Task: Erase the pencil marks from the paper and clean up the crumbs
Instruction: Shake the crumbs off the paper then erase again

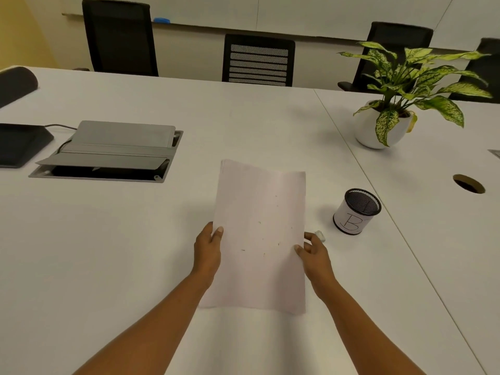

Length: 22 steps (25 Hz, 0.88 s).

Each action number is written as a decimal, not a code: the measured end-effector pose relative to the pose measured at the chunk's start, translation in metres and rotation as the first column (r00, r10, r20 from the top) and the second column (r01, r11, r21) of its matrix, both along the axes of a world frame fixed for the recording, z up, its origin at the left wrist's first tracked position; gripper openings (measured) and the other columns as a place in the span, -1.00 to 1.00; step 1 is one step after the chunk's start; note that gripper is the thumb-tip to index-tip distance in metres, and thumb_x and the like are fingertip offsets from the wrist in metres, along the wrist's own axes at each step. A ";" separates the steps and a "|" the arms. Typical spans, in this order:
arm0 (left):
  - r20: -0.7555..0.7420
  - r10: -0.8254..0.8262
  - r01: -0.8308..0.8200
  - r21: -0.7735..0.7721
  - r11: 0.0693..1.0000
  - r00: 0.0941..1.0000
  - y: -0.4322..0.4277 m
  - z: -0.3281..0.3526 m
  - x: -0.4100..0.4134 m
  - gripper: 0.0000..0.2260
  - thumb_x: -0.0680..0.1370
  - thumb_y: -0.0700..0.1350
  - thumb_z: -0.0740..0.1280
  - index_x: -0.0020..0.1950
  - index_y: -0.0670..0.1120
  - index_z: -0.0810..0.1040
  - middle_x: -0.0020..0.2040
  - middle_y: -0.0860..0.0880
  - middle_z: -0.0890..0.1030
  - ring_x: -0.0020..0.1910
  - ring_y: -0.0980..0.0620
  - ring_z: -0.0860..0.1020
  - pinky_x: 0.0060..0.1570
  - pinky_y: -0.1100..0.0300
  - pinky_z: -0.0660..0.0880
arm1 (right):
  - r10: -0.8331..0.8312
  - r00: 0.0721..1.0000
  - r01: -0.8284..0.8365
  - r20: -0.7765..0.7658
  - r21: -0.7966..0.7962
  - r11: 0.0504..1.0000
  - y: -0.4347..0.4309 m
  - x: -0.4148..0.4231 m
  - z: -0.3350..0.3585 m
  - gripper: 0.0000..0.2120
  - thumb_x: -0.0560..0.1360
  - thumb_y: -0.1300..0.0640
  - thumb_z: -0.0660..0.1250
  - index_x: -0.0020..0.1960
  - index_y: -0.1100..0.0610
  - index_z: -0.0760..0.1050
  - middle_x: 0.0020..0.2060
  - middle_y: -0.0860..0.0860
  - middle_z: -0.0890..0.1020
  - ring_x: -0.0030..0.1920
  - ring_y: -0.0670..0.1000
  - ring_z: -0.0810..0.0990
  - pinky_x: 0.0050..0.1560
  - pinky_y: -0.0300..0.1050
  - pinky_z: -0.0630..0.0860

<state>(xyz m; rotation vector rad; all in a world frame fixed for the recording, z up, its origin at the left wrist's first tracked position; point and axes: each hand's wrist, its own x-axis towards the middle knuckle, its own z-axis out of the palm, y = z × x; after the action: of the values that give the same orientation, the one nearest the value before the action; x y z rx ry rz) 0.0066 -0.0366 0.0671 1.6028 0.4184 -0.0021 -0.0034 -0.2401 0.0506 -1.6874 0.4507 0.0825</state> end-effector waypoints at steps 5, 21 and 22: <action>0.155 -0.007 0.012 -0.030 0.999 0.988 0.000 0.013 -0.031 -0.70 0.63 -0.13 0.11 0.34 -0.15 0.38 0.17 -0.02 0.50 0.17 0.02 0.46 0.13 0.24 0.37 | -0.023 0.989 0.021 0.144 0.017 1.000 0.003 -0.032 0.020 -0.80 0.52 0.31 0.16 0.08 0.10 0.42 -0.03 0.09 0.64 -0.04 0.07 0.60 -0.06 -0.08 0.52; 0.236 0.069 -0.029 -0.167 0.986 0.969 0.000 0.016 -0.100 -0.81 0.51 -0.16 0.32 0.12 -0.02 0.51 -0.04 0.08 0.61 -0.06 0.10 0.59 -0.16 0.31 0.54 | 0.018 0.947 -0.007 0.320 -0.034 0.999 0.009 -0.105 0.029 -0.77 0.53 0.31 0.15 -0.03 -0.01 0.43 -0.04 0.00 0.60 -0.01 -0.03 0.59 -0.02 -0.23 0.52; 0.231 0.069 -0.027 -0.180 0.983 0.970 0.001 0.017 -0.101 -0.84 0.51 -0.16 0.33 0.08 -0.01 0.52 -0.06 0.07 0.62 -0.08 0.09 0.59 -0.20 0.32 0.55 | 0.019 0.947 -0.007 0.322 -0.037 0.999 0.008 -0.107 0.030 -0.77 0.53 0.31 0.16 -0.02 -0.01 0.43 -0.04 0.01 0.61 -0.01 -0.03 0.59 -0.02 -0.24 0.53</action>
<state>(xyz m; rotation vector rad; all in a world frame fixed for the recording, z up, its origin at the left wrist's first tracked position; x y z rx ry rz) -0.0943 -0.0358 0.0840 1.3988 0.2635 0.1837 -0.1099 -0.2318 0.0802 -1.6999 0.1951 -0.1915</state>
